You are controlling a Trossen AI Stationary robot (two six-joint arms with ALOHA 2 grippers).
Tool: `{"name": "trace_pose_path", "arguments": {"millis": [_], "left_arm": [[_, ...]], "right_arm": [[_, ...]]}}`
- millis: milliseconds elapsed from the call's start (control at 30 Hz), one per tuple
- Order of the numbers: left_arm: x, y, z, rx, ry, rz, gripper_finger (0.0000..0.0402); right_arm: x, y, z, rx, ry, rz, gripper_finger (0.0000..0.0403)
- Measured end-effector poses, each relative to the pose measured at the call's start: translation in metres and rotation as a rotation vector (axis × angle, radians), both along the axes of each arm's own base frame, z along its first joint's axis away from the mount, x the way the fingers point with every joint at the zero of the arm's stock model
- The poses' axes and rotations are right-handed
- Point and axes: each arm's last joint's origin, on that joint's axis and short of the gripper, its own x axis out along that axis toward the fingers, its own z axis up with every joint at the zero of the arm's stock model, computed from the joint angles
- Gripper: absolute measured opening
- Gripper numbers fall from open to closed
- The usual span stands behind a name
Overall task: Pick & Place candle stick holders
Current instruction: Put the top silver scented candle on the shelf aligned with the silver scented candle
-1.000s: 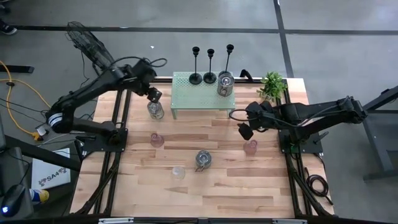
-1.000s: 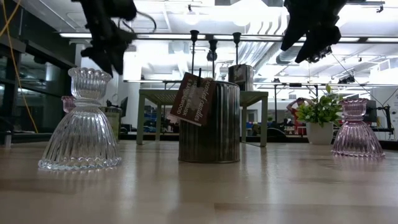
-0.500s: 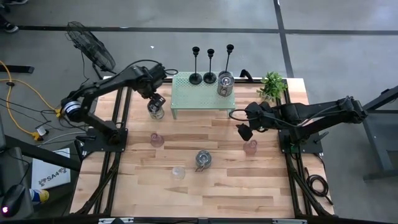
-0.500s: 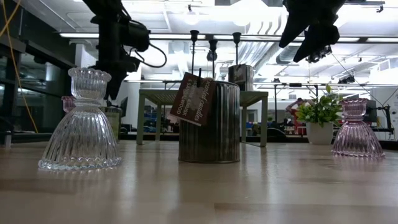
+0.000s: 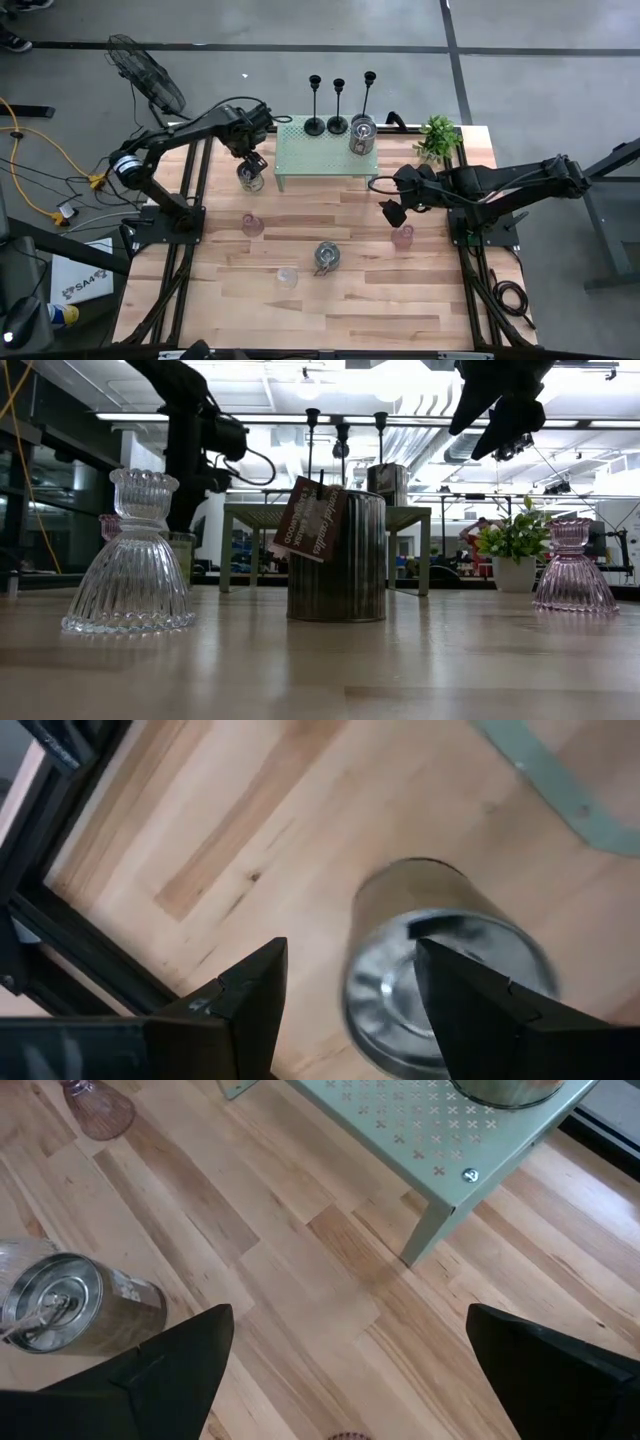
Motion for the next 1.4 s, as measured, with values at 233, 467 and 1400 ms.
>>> {"name": "trace_pose_path", "arguments": {"millis": [233,467,1400], "left_arm": [[-0.009,0.018,-0.011,-0.073,-0.003,-0.021,0.0199],[-0.012,0.022,-0.011,-0.097,-0.009,-0.148,0.015],[-0.014,0.017,-0.035,-0.11,-0.005,-0.495,0.0127]], "right_arm": [[0.001,0.0,0.0,0.001,-0.008,0.001,0.0392],[0.001,0.0,0.001,0.002,-0.015,0.001,0.0392],[0.002,0.0,0.002,0.0,-0.027,0.006,0.0392]]}}
